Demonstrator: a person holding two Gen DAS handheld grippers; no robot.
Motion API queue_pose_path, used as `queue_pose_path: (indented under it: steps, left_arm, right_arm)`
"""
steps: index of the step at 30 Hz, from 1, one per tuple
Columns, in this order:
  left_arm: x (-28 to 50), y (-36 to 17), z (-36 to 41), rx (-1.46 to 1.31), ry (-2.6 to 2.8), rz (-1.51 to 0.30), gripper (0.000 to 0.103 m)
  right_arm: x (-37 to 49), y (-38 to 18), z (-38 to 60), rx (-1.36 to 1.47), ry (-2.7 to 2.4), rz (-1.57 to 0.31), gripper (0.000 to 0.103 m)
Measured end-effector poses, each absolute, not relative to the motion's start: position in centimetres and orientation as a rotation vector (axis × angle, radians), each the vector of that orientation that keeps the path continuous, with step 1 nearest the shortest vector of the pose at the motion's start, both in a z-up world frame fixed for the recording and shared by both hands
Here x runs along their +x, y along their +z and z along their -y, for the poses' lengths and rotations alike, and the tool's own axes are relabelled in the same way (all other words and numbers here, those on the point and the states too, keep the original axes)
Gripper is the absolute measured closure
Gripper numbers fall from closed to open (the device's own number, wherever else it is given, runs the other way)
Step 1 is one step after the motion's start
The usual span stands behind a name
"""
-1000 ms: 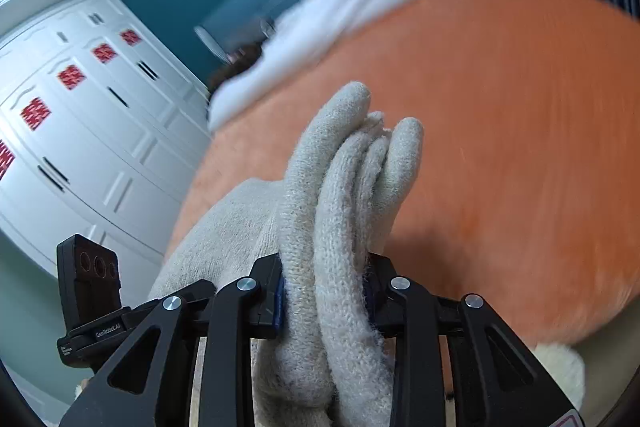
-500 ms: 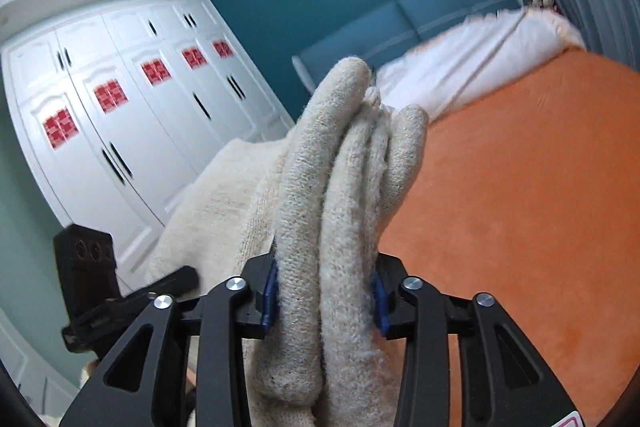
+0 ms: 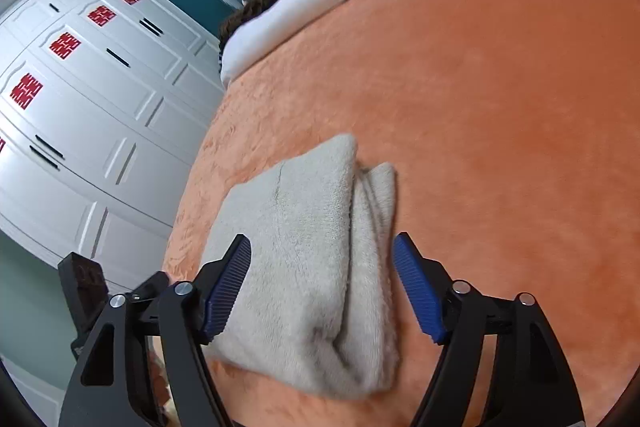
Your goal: Fold small clothes
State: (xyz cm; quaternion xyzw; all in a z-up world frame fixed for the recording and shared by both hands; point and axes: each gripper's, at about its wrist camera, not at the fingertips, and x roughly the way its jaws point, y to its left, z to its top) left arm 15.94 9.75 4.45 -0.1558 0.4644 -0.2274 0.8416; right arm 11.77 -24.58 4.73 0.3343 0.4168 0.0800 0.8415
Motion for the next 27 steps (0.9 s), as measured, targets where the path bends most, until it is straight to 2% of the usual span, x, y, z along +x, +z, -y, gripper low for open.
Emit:
queue_pose_path:
  steps: [4, 6, 7, 8, 11, 15, 17, 21, 22, 24, 25, 26, 27]
  left_arm:
    - [18.9, 0.5, -9.3, -0.337, -0.414, -1.112, 0.01]
    - [19.0, 0.1, -9.4, -0.36, -0.42, -1.109, 0.01]
    - [18.9, 0.2, -9.4, -0.374, -0.438, -1.1, 0.016]
    - [19.0, 0.6, -9.4, -0.376, -0.452, -1.092, 0.034]
    - [19.0, 3.4, -9.1, -0.344, -0.508, -1.014, 0.061]
    - [19.4, 7.7, -8.8, -0.356, -0.587, -0.885, 0.069]
    - [19.9, 8.0, -7.9, -0.35, -0.615, -0.872, 0.068]
    - [21.3, 3.2, -5.3, -0.235, -0.502, -1.034, 0.069]
    - [20.8, 2.5, -5.5, -0.287, -0.513, -1.045, 0.066]
    - [19.4, 2.8, -6.6, -0.344, -0.498, -1.017, 0.048]
    - [18.6, 3.0, -7.2, -0.369, -0.487, -1.005, 0.034]
    - [17.8, 3.1, -7.7, -0.401, -0.482, -0.999, 0.025]
    - [17.1, 2.9, -8.2, -0.449, -0.491, -0.997, 0.021]
  right_arm:
    - [15.7, 0.1, 21.8, 0.685, 0.154, -1.04, 0.029]
    - [16.6, -1.8, 20.5, 0.692, 0.164, -1.099, 0.037]
    - [16.9, -2.1, 20.0, 0.682, 0.173, -1.099, 0.053]
    - [16.9, -2.0, 19.8, 0.667, 0.18, -1.085, 0.065]
    - [17.1, 1.9, 20.0, 0.655, 0.223, -0.965, 0.076]
    - [16.2, 7.6, 21.3, 0.591, 0.239, -0.781, 0.08]
    - [16.1, 7.3, 22.6, 0.565, 0.193, -0.762, 0.079]
    - [17.6, -0.7, 24.8, 0.531, 0.019, -1.026, 0.076]
    - [17.0, -0.9, 25.3, 0.558, 0.026, -1.0, 0.075]
    - [15.7, 0.3, 26.1, 0.632, 0.063, -0.943, 0.071]
    - [15.4, 0.6, 26.3, 0.639, 0.062, -0.936, 0.069]
    - [15.2, 0.9, 26.4, 0.627, 0.063, -0.941, 0.062]
    - [15.2, 0.8, 26.5, 0.614, 0.066, -0.951, 0.058]
